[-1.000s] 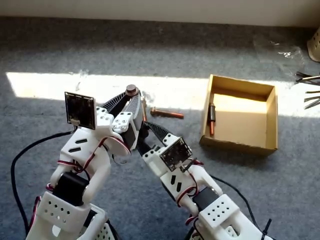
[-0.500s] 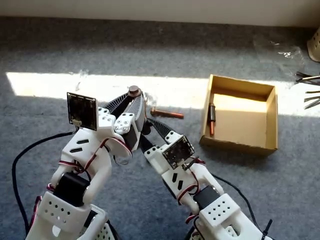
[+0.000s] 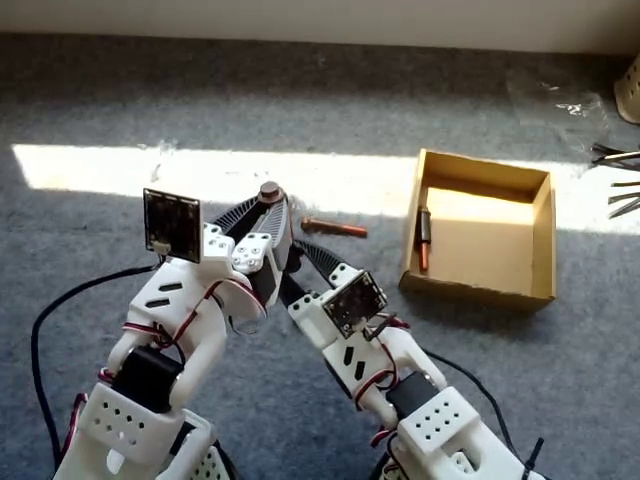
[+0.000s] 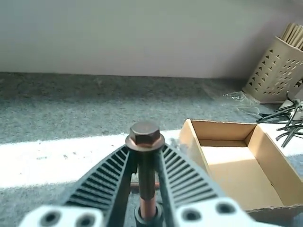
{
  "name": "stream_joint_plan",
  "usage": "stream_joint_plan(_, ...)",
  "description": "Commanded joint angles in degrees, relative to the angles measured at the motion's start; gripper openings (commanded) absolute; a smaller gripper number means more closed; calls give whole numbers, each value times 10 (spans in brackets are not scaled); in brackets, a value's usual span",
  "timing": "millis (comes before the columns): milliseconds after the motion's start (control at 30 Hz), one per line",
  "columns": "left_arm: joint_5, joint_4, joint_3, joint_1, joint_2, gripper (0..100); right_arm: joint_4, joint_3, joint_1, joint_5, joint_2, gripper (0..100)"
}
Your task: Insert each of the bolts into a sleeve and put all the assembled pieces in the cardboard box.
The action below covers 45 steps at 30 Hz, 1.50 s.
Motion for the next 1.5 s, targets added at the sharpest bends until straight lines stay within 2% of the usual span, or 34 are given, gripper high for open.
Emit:
stream_joint_plan(0,0,-4,11,5,-8,6,-11,-58,37,-57,-13,5)
stream_joint_plan(167,-2,-4,17,7,-8,6,-10,-73,64,-115,-13,5)
stream_joint_plan(533,-4,-23,22,1,-8,14,-10,-73,63,-113,-13,5)
stream_joint_plan(700,-4,-22,22,-3,-8,130,-10,-72,63,-113,-13,5)
stream_joint_plan(1167,-4,-24,17,-9,-8,138,-9,-70,62,-113,-8,5)
stream_joint_plan(1300,-4,-24,17,-9,-8,139,32,-74,62,-113,-8,5)
stream_joint_plan(1467,-4,-12,0,-9,-8,179,41,-75,64,-113,-9,5)
